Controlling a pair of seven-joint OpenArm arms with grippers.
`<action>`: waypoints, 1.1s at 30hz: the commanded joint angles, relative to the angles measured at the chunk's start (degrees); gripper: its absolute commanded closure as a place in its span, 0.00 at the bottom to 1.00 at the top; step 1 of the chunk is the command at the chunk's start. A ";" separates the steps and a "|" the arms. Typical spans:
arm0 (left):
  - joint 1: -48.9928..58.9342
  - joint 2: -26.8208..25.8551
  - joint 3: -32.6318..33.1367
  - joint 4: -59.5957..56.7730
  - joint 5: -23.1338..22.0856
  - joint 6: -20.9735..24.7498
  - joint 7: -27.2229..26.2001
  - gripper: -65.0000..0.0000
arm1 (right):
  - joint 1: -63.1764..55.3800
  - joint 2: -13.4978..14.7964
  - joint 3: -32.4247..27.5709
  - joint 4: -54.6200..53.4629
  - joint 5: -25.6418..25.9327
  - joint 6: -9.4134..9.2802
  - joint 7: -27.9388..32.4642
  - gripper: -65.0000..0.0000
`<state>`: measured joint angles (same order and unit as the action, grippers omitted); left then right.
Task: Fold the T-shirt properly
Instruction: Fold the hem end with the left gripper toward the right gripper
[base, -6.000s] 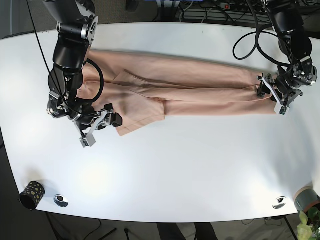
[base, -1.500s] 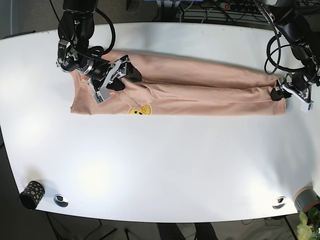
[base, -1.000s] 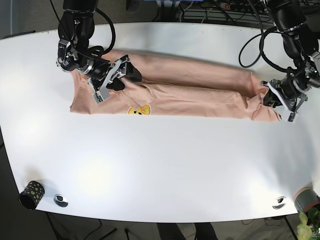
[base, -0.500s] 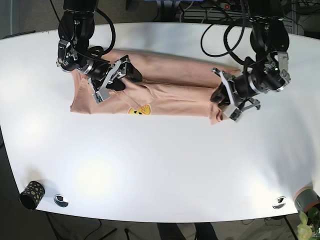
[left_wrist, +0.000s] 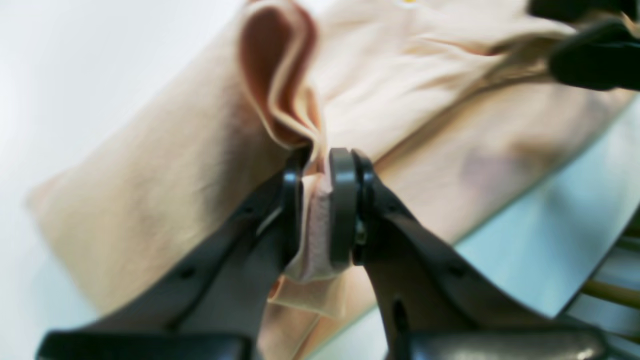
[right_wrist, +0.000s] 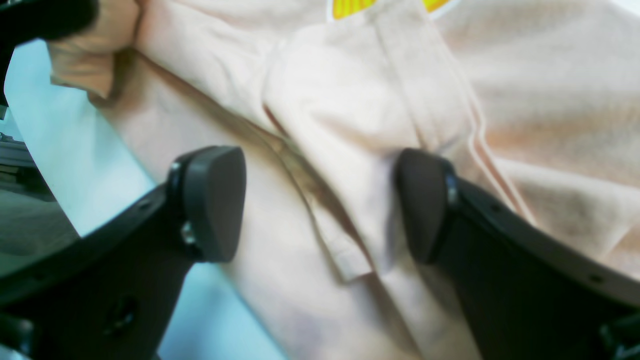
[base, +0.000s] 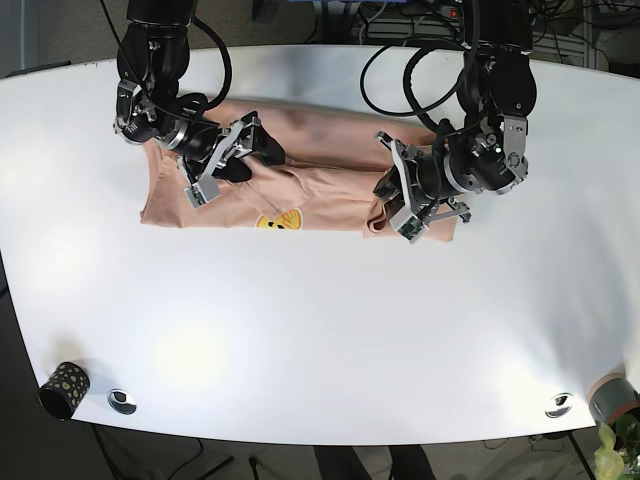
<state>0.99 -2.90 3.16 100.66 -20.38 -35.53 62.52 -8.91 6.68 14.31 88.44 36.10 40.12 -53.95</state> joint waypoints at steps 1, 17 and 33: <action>-1.13 -0.05 1.28 0.13 -0.85 0.14 -1.03 0.90 | -0.02 0.31 0.07 0.22 -1.24 -0.16 -1.65 0.29; -5.35 3.64 9.72 0.92 -1.20 -0.12 -0.85 0.46 | 0.86 0.49 -0.02 0.22 -1.24 -0.12 -1.65 0.29; -2.01 -4.88 -7.42 6.37 -1.38 -0.74 -0.85 0.46 | 2.09 0.49 0.07 0.57 -0.80 -0.12 -1.91 0.29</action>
<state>-1.06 -6.72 -4.16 106.43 -20.60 -35.79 62.65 -7.33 6.68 14.26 88.44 36.03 40.12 -55.53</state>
